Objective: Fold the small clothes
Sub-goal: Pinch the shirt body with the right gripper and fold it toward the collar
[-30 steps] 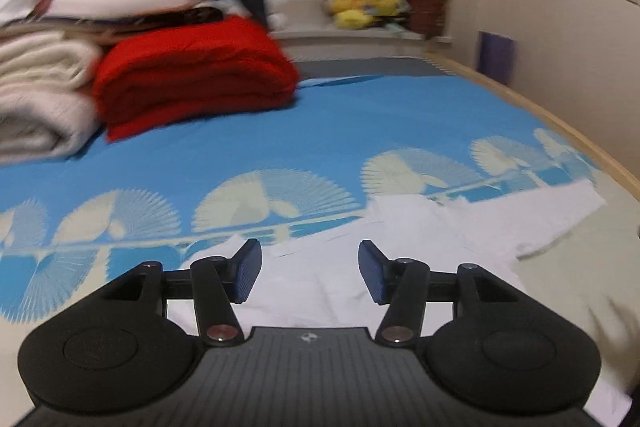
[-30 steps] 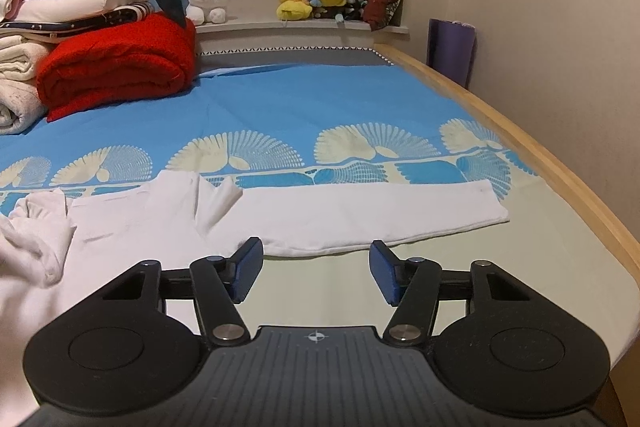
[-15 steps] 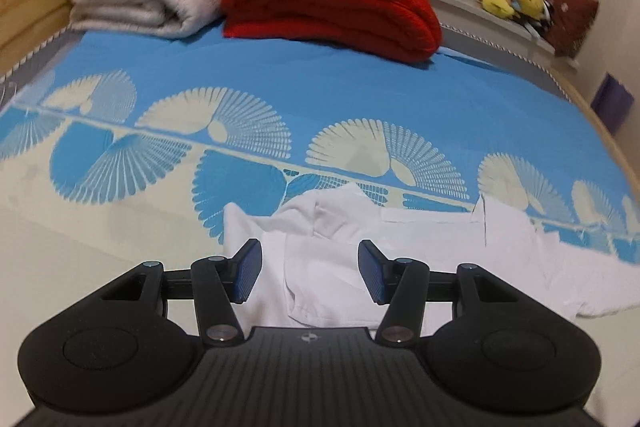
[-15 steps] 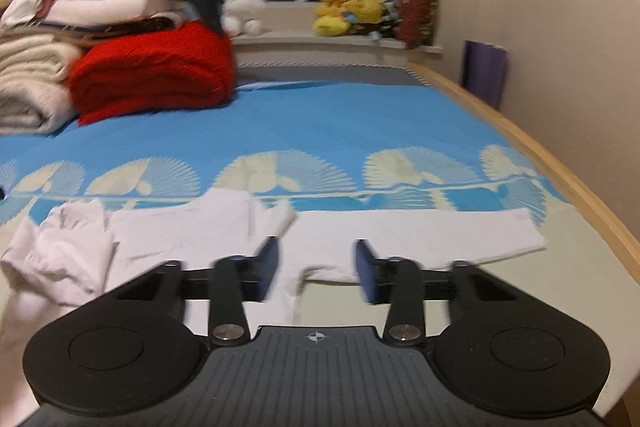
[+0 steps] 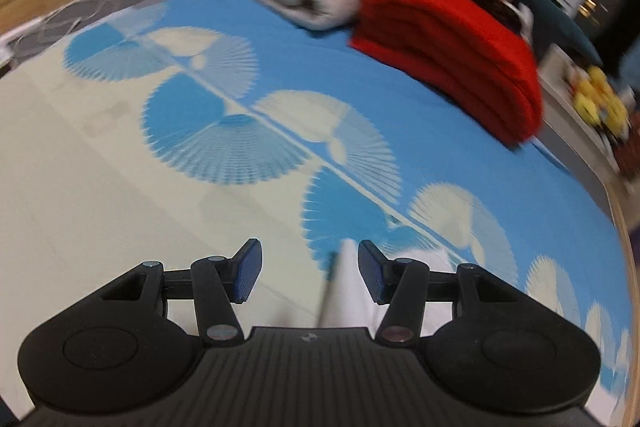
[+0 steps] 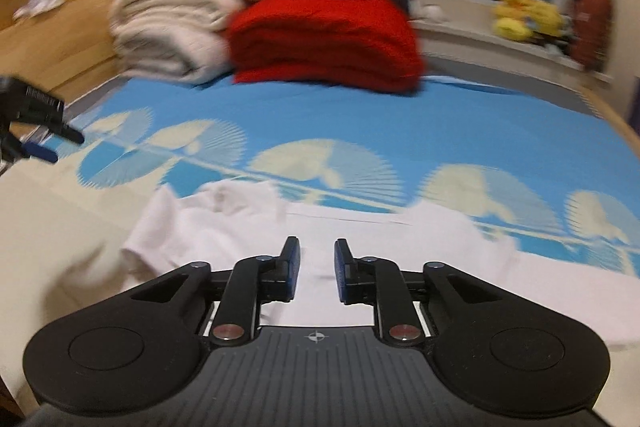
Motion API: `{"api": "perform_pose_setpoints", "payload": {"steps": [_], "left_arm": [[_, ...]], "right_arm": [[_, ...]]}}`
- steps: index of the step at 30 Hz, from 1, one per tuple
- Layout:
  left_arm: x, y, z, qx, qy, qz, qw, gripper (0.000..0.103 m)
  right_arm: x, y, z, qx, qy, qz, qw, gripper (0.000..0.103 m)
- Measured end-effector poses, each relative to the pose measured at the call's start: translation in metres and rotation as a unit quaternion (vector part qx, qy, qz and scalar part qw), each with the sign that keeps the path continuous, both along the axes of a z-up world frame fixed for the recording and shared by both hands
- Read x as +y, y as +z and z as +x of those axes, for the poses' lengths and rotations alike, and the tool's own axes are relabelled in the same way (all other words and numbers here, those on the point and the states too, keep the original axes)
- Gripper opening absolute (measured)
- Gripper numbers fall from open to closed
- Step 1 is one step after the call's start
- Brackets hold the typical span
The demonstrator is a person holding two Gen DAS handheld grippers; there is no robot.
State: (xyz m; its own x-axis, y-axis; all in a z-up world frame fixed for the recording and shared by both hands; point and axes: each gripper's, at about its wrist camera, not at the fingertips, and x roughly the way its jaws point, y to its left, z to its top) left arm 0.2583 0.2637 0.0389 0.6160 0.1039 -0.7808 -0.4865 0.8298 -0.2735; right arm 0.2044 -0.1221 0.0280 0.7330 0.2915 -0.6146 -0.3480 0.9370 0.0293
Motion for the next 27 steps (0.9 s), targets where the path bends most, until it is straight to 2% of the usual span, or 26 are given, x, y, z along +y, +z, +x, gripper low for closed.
{"api": "perform_pose_setpoints", "payload": {"steps": [5,7,11,17,19,20,21,23,26,27], "left_arm": [[0.029,-0.005,-0.003,0.009,0.040,-0.030,0.9987,0.059],[0.033,-0.004,-0.004,0.009,0.043,-0.030,0.9986,0.059],[0.031,-0.005,-0.002,0.011,0.035,-0.024,0.9990,0.059],[0.033,-0.006,0.003,0.013,0.037,-0.023,0.9989,0.059],[0.032,-0.006,0.004,0.013,0.038,-0.023,0.9989,0.059],[0.031,-0.005,0.005,0.013,0.037,-0.023,0.9990,0.059],[0.030,-0.005,0.006,0.013,0.035,-0.022,0.9991,0.059],[0.028,-0.005,0.007,0.013,0.030,-0.020,0.9993,0.059],[0.025,-0.004,0.007,0.013,0.025,-0.017,0.9995,0.059],[0.025,-0.004,0.007,0.014,0.023,-0.015,0.9995,0.059]], "right_arm": [[0.079,-0.038,0.033,0.033,0.080,-0.030,0.996,0.036],[0.106,-0.051,0.039,0.035,0.104,-0.046,0.993,0.041],[0.152,-0.077,0.051,0.043,0.135,-0.070,0.987,0.058],[0.192,-0.113,0.051,0.035,0.192,-0.145,0.970,0.059],[0.200,-0.121,0.049,0.026,0.207,-0.174,0.962,0.055],[0.201,-0.123,0.048,0.023,0.211,-0.188,0.959,0.046],[0.200,-0.124,0.048,0.016,0.210,-0.195,0.958,0.026],[0.190,-0.115,0.051,0.003,0.200,-0.189,0.961,0.009],[0.155,-0.076,0.060,-0.036,0.146,-0.130,0.980,0.007],[0.132,-0.055,0.064,-0.050,0.110,-0.093,0.988,0.007]]}}
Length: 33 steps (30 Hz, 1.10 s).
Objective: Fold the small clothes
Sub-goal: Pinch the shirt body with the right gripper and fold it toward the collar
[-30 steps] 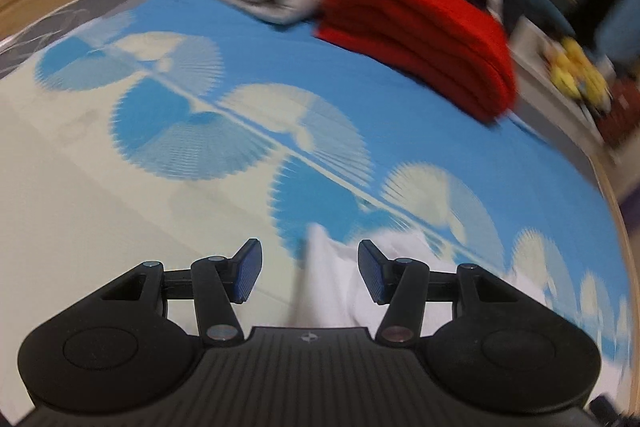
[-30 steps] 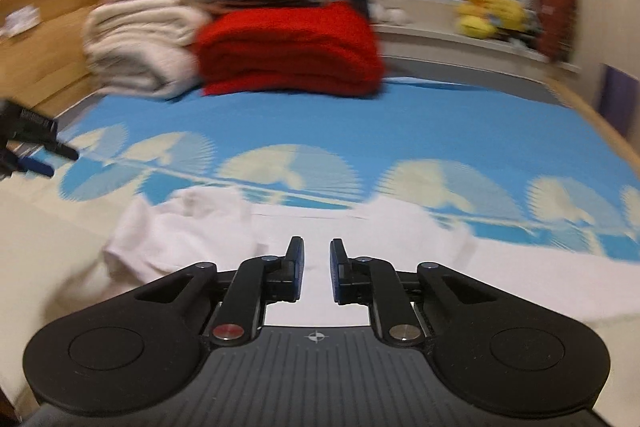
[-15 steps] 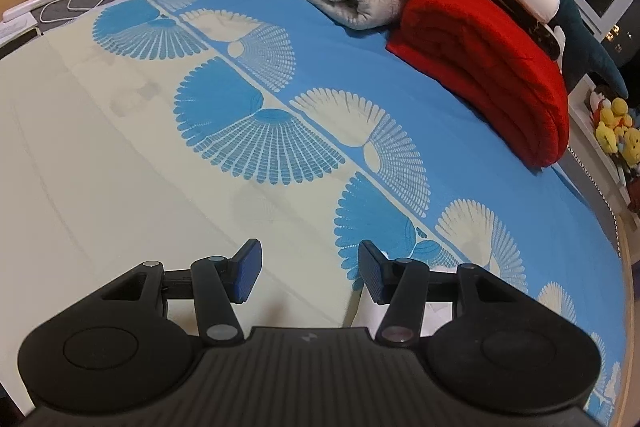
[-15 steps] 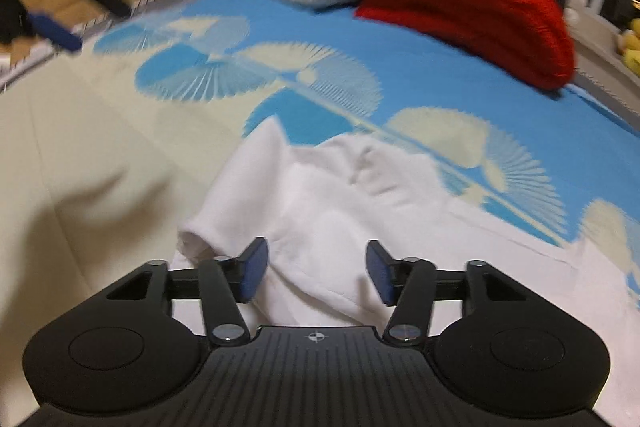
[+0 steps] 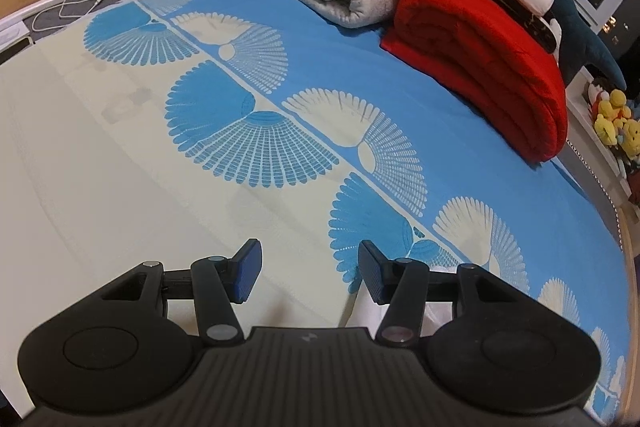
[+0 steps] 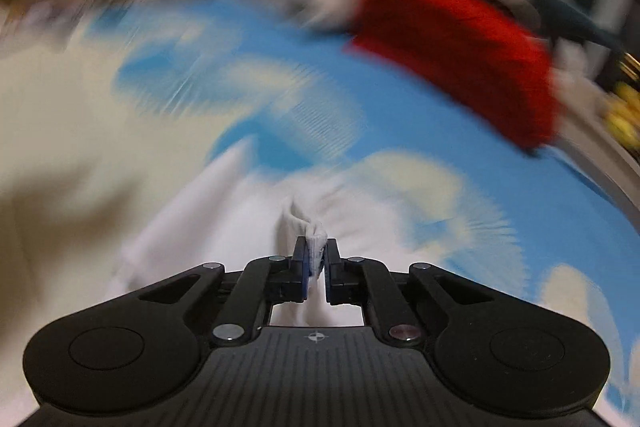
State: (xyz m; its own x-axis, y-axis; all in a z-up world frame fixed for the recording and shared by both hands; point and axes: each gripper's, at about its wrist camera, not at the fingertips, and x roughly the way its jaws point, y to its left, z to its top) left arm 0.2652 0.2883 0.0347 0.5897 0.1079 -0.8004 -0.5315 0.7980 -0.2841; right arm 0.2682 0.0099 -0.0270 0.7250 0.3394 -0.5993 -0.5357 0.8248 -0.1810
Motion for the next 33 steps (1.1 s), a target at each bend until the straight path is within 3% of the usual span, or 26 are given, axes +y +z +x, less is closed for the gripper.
{"api": "perform_pose_setpoints", "payload": {"steps": [2,4,6,9,11,13,14,16,18,20,22,23,25,28,29,31,32,33], "left_arm": [[-0.002,0.000,-0.001,0.001,-0.003,0.004,1.0000,0.059],[-0.005,0.000,0.000,0.002,-0.008,0.006,0.9999,0.059],[-0.012,-0.001,0.001,0.002,-0.017,0.008,0.9998,0.059],[-0.025,-0.003,0.005,0.007,-0.037,0.015,0.9992,0.059],[-0.034,-0.006,0.008,0.011,-0.048,0.017,0.9986,0.059],[-0.041,-0.010,0.010,0.018,-0.057,0.017,0.9981,0.059],[-0.045,-0.013,0.010,0.021,-0.061,0.016,0.9978,0.059],[-0.052,-0.016,0.013,0.025,-0.071,0.019,0.9970,0.059],[-0.060,-0.019,0.016,0.028,-0.080,0.026,0.9960,0.059],[-0.067,-0.022,0.020,0.032,-0.088,0.032,0.9951,0.059],[-0.075,-0.025,0.024,0.037,-0.094,0.036,0.9942,0.059],[-0.079,-0.026,0.025,0.039,-0.098,0.038,0.9937,0.059],[-0.087,-0.029,0.028,0.043,-0.109,0.043,0.9922,0.059],[-0.101,-0.033,0.032,0.047,-0.128,0.054,0.9892,0.059],[-0.105,-0.035,0.033,0.050,-0.133,0.057,0.9882,0.059],[-0.113,-0.038,0.035,0.053,-0.141,0.057,0.9870,0.059],[-0.116,-0.040,0.036,0.052,-0.146,0.057,0.9863,0.059],[-0.119,-0.042,0.036,0.053,-0.151,0.059,0.9853,0.059]], "right_arm": [[-0.057,0.037,0.002,-0.023,-0.073,0.093,0.993,0.007],[-0.126,0.061,-0.003,-0.051,-0.160,0.170,0.971,0.007],[-0.189,0.061,-0.004,-0.039,-0.236,0.211,0.948,0.007],[-0.266,0.026,0.000,0.021,-0.329,0.224,0.917,0.008],[-0.305,-0.013,0.008,0.107,-0.392,0.227,0.885,0.010],[-0.329,-0.039,0.010,0.156,-0.434,0.236,0.855,0.012],[-0.335,-0.048,0.012,0.177,-0.439,0.244,0.846,0.016],[-0.340,-0.055,0.013,0.190,-0.437,0.255,0.842,0.020],[-0.342,-0.056,0.015,0.193,-0.423,0.266,0.845,0.037],[-0.340,-0.059,0.020,0.205,-0.417,0.269,0.844,0.040],[-0.343,-0.062,0.022,0.206,-0.427,0.264,0.840,0.025],[-0.346,-0.059,0.024,0.198,-0.435,0.264,0.838,0.007],[-0.342,-0.051,0.018,0.168,-0.439,0.273,0.839,0.007],[-0.333,-0.037,0.011,0.122,-0.409,0.270,0.863,0.007],[-0.334,-0.044,0.014,0.140,-0.413,0.262,0.861,0.008],[-0.344,-0.066,0.021,0.212,-0.434,0.252,0.838,0.011],[-0.349,-0.070,0.019,0.217,-0.444,0.253,0.831,0.011],[-0.351,-0.067,0.016,0.202,-0.448,0.251,0.834,0.011]]}}
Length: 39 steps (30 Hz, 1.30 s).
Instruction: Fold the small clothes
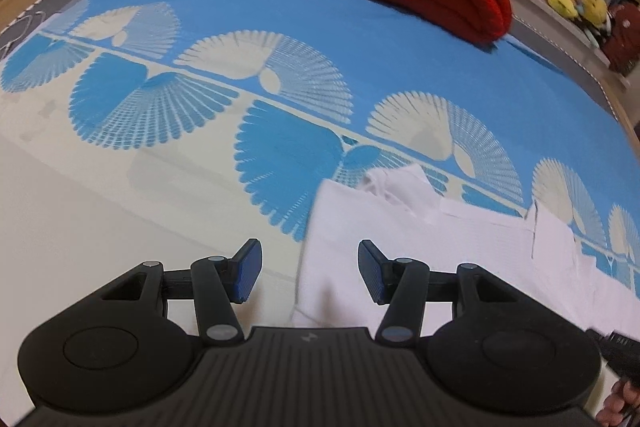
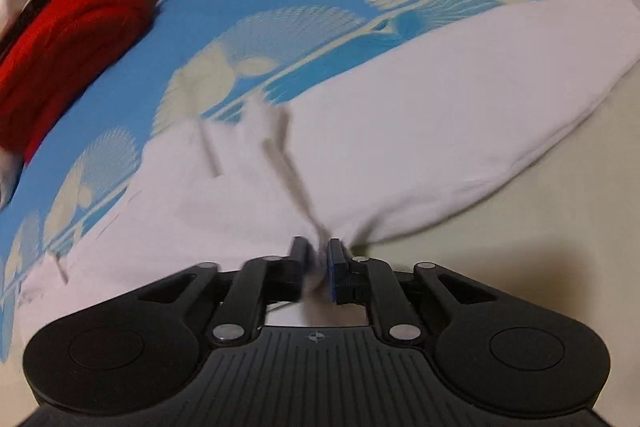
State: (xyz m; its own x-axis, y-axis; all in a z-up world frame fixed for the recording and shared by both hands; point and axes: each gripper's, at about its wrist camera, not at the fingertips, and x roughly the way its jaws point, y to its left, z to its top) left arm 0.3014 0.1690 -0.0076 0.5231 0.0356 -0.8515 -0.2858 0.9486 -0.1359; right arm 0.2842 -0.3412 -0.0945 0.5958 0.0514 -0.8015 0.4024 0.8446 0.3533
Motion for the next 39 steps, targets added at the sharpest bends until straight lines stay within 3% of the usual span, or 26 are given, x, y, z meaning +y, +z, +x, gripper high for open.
{"api": "perform_pose_setpoints", "payload": {"steps": [2,4,5,8,12,14,15,16,18,21,27,31,33,39], "left_arm": [[-0.007,-0.005,0.001,0.005,-0.007,0.007,0.9999,0.059],[-0.015,-0.012,0.003,0.010,-0.020,0.006,0.9997,0.059],[-0.019,-0.017,0.003,0.016,-0.027,-0.002,0.9995,0.059],[-0.027,-0.038,0.004,0.035,-0.046,-0.040,0.9975,0.059],[-0.029,-0.068,0.003,0.068,-0.056,-0.058,0.9944,0.057],[-0.028,-0.087,0.004,0.101,-0.064,-0.062,0.9909,0.042],[-0.028,-0.099,0.004,0.125,-0.071,-0.053,0.9882,0.028],[-0.029,-0.106,0.003,0.136,-0.074,-0.041,0.9872,0.024],[-0.030,-0.104,0.003,0.132,-0.082,-0.028,0.9875,0.024],[-0.035,-0.086,0.003,0.101,-0.089,-0.012,0.9908,0.024],[-0.056,-0.066,0.010,0.068,-0.104,-0.003,0.9922,0.028],[-0.065,-0.061,0.013,0.062,-0.111,-0.003,0.9919,0.028],[-0.071,-0.061,0.014,0.062,-0.114,0.001,0.9915,0.028],[-0.083,-0.067,0.017,0.071,-0.121,0.013,0.9900,0.028]], "right_arm": [[0.006,0.016,-0.004,-0.042,0.010,-0.049,0.998,0.015],[0.012,0.023,-0.005,-0.075,0.040,-0.048,0.995,0.017],[0.014,0.022,-0.001,-0.076,0.060,-0.035,0.995,0.023],[0.017,-0.002,0.013,0.001,0.095,-0.038,0.995,0.022],[0.009,0.004,0.014,-0.019,0.074,-0.020,0.997,0.024],[0.006,0.002,0.018,-0.006,0.082,-0.024,0.996,0.025],[-0.001,0.001,0.020,0.001,0.074,-0.019,0.997,0.025],[-0.009,0.001,0.018,0.001,0.057,-0.007,0.998,0.025],[-0.032,0.004,0.020,-0.006,0.014,0.013,1.000,0.025],[-0.074,0.013,0.015,-0.022,-0.056,0.001,0.998,0.032],[-0.172,-0.002,-0.014,-0.018,-0.204,0.011,0.979,0.033],[-0.220,-0.021,-0.026,-0.016,-0.243,0.010,0.970,0.033],[-0.240,-0.025,-0.030,-0.038,-0.254,0.018,0.966,0.033],[-0.271,-0.032,-0.033,-0.060,-0.312,0.033,0.948,0.033]]}}
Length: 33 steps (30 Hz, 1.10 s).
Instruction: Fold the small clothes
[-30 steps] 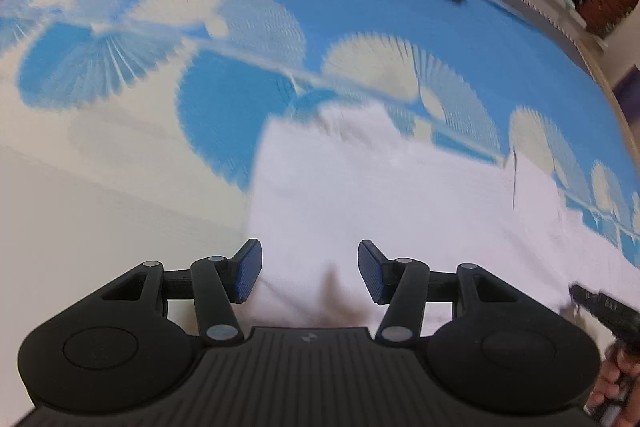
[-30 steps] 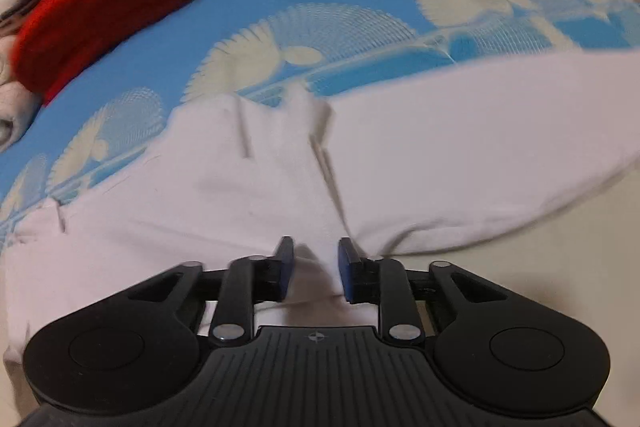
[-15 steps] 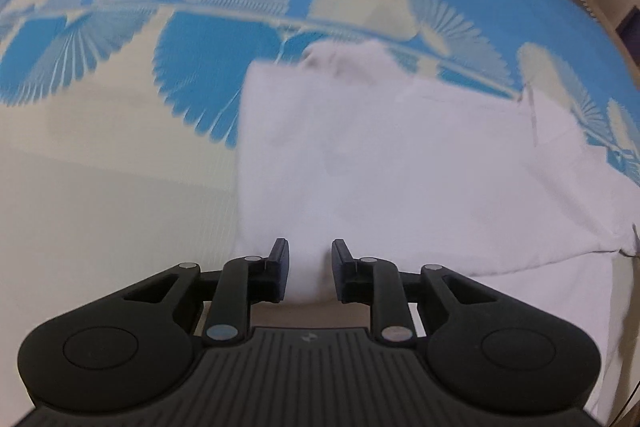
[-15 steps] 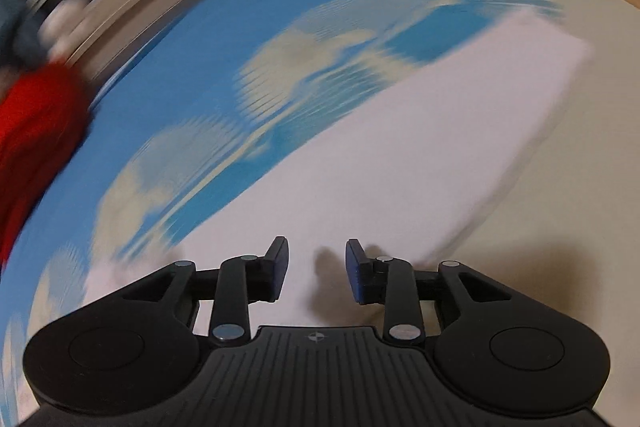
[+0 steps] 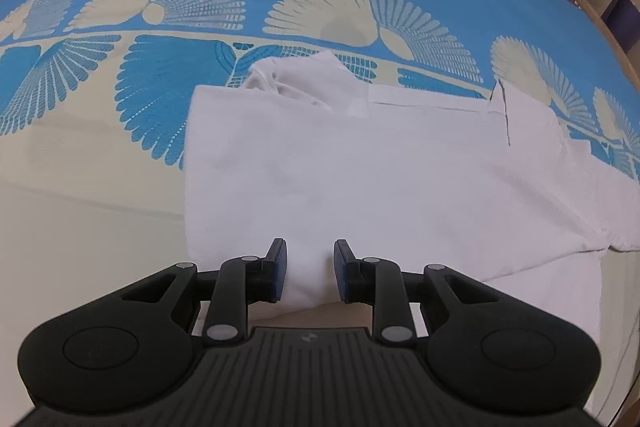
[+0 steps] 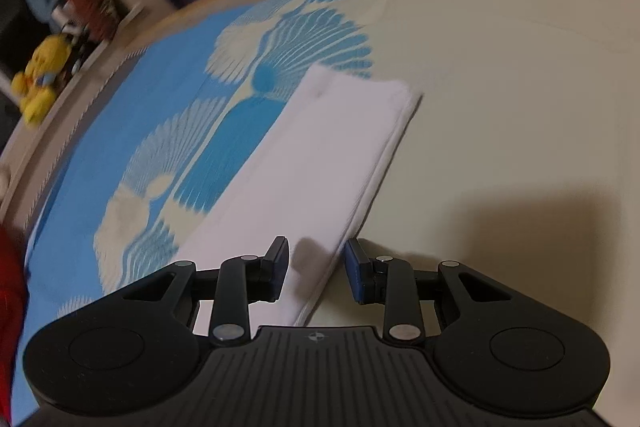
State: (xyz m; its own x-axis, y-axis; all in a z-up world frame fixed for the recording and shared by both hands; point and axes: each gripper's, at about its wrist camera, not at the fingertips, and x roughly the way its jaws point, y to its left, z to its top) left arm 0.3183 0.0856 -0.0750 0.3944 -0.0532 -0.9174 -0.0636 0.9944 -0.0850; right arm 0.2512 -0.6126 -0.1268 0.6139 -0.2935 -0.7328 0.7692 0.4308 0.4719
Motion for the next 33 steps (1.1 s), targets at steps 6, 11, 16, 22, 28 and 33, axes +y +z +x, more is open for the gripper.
{"api": "perform_pose_setpoints", "payload": {"steps": [6,11,16,22,28,33], "left_arm": [[-0.005,-0.004,0.001,0.002,-0.007,0.012,0.9999,0.028],[-0.006,-0.006,0.001,0.003,-0.009,0.015,0.9998,0.028],[-0.007,-0.006,0.001,0.004,-0.009,0.016,0.9998,0.028],[-0.008,-0.006,0.002,0.003,-0.009,0.015,0.9998,0.028],[-0.003,-0.002,0.000,-0.002,-0.002,0.014,0.9999,0.028],[0.020,0.012,-0.001,-0.019,0.032,0.010,0.9993,0.028]], "right_arm": [[-0.013,-0.002,0.007,-0.006,-0.009,-0.022,1.000,0.033],[-0.018,-0.003,0.005,-0.017,-0.027,-0.026,0.999,0.031],[-0.017,-0.004,0.007,-0.009,-0.042,-0.046,0.998,0.018],[-0.015,-0.003,0.009,0.000,-0.058,-0.062,0.996,0.004],[0.025,0.036,0.031,-0.001,-0.031,-0.164,0.986,0.004],[0.150,0.111,0.062,-0.086,0.141,-0.309,0.937,0.004]]}}
